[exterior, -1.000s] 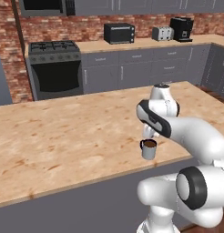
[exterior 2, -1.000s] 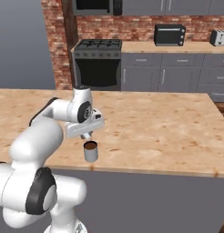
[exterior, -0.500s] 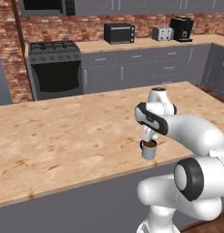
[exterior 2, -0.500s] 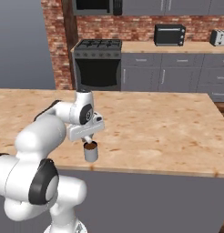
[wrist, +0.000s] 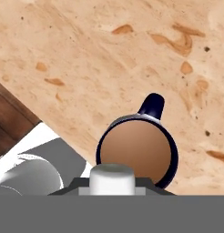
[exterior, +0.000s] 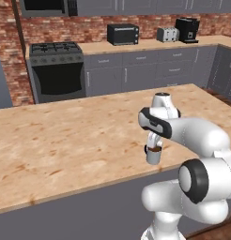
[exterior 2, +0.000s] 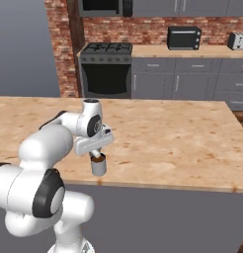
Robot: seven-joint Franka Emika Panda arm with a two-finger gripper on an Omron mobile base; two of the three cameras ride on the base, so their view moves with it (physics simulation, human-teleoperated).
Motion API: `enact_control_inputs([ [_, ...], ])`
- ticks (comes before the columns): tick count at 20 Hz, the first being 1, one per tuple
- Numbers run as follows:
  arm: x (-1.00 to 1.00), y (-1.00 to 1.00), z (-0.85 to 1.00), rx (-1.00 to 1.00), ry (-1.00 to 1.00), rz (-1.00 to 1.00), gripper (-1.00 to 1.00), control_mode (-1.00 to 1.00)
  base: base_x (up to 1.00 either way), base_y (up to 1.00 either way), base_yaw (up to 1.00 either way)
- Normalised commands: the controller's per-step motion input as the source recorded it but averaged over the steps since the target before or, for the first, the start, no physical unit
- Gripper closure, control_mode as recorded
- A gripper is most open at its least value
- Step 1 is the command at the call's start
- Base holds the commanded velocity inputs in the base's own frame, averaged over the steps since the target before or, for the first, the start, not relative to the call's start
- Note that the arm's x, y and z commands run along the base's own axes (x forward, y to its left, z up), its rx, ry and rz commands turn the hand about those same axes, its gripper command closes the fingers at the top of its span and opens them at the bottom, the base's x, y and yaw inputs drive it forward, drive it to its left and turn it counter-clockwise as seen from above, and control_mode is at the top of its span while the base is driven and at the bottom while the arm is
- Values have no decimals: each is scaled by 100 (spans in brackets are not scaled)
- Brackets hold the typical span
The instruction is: Pick up the marshmallow and place it in the cup of hot chocolate on the dining counter.
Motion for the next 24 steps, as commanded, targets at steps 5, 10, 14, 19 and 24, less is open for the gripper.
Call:
enact_control_inputs([
  [5,0,0,-7,0,3,2,100,-100,0,0,0],
  [10,0,0,-2,0,4,3,100,-100,0,0,0],
  [14,0,-1,-1,0,3,3,-100,-100,0,0,0],
  [19,0,0,-4,0,2,4,-100,-100,0,0,0],
  [24,0,-1,0,1,0,11,-100,-100,0,0,0],
])
